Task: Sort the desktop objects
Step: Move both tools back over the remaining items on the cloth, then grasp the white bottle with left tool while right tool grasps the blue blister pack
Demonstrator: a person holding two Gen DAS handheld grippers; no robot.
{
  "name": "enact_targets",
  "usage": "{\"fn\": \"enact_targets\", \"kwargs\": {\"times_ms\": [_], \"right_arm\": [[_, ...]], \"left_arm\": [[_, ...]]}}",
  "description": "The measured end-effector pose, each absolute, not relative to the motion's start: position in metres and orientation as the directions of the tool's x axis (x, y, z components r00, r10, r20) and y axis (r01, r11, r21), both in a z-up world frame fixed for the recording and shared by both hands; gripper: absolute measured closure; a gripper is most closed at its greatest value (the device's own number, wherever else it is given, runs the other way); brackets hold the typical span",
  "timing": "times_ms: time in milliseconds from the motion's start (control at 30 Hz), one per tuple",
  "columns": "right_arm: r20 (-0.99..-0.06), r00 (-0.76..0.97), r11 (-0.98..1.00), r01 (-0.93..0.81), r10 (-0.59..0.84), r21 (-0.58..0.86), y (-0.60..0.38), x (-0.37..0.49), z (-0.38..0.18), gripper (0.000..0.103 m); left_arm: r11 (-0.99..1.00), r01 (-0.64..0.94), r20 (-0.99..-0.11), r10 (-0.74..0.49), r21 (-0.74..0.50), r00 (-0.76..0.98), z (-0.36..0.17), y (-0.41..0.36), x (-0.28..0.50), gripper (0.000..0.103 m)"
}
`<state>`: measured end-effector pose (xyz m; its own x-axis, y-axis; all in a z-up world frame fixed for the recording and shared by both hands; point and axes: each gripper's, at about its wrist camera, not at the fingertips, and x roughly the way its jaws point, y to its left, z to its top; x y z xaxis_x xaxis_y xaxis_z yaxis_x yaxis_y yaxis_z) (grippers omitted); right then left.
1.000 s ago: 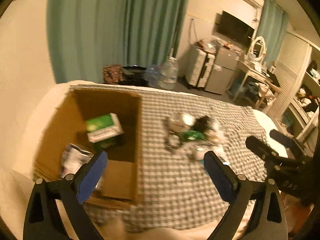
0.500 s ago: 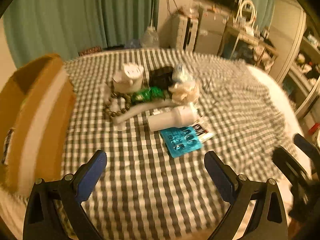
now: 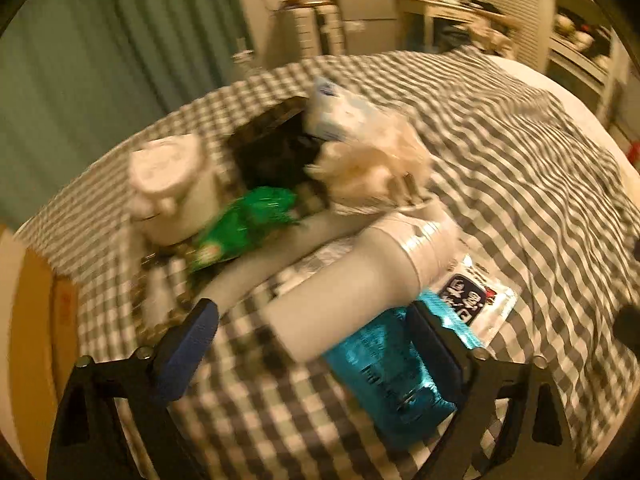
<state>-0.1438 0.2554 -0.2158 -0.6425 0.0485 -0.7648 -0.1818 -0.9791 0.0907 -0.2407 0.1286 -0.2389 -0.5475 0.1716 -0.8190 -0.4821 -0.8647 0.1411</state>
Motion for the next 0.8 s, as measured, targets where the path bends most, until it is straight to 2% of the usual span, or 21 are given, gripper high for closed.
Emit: {"fn": "enact_targets", "kwargs": {"times_ms": [67, 133, 167, 200, 233, 300, 433, 600, 667, 800], "right_arm": [[-0.779, -0.625, -0.974, -0.205, 0.050, 0.101, 0.262, -0.148, -0.222, 0.004], [-0.796, -0.604, -0.970, -0.217, 0.045, 0.110, 0.267, -0.153, -0.228, 0.004], [-0.798, -0.601, -0.970, -0.220, 0.049, 0.106, 0.267, -0.155, -0.230, 0.004], [-0.798, -0.601, -0.971, -0.216, 0.052, 0.100, 0.267, -0.158, -0.231, 0.004], [-0.796, -0.602, -0.973, -0.212, 0.054, 0.095, 0.266, -0.160, -0.232, 0.004], [-0.791, -0.608, -0.977, -0.200, 0.062, 0.077, 0.261, -0.164, -0.232, 0.004], [-0.782, -0.622, -0.987, -0.144, 0.040, 0.064, 0.245, -0.169, -0.231, 0.004], [-0.777, -0.628, -0.995, -0.037, -0.049, 0.093, 0.217, -0.173, -0.229, 0.004], [-0.783, -0.613, -0.993, 0.021, -0.105, 0.117, 0.200, -0.178, -0.232, 0.004], [-0.798, -0.593, -0.994, 0.079, -0.105, 0.072, 0.170, -0.194, -0.242, 0.004]], "left_arm": [[-0.835, -0.536, -0.812, 0.223, 0.125, -0.539, -0.240, 0.132, -0.240, 0.023], [-0.810, -0.575, -0.815, 0.258, 0.110, -0.519, -0.241, 0.135, -0.242, 0.037], [-0.804, -0.583, -0.814, 0.262, 0.113, -0.519, -0.240, 0.137, -0.244, 0.040], [-0.796, -0.595, -0.813, 0.269, 0.114, -0.516, -0.239, 0.138, -0.243, 0.058], [-0.785, -0.607, -0.813, 0.272, 0.123, -0.515, -0.239, 0.139, -0.243, 0.063], [-0.787, -0.604, -0.815, 0.266, 0.125, -0.515, -0.238, 0.136, -0.237, 0.065], [-0.819, -0.573, -0.827, 0.292, 0.044, -0.480, -0.231, 0.118, -0.227, 0.066], [-0.892, -0.449, -0.824, 0.297, -0.058, -0.483, -0.205, 0.078, -0.213, 0.067], [-0.925, -0.375, -0.836, 0.256, -0.065, -0.486, -0.200, 0.059, -0.209, 0.069], [-0.940, -0.327, -0.868, 0.238, -0.093, -0.436, -0.212, 0.039, -0.208, 0.071]]}}
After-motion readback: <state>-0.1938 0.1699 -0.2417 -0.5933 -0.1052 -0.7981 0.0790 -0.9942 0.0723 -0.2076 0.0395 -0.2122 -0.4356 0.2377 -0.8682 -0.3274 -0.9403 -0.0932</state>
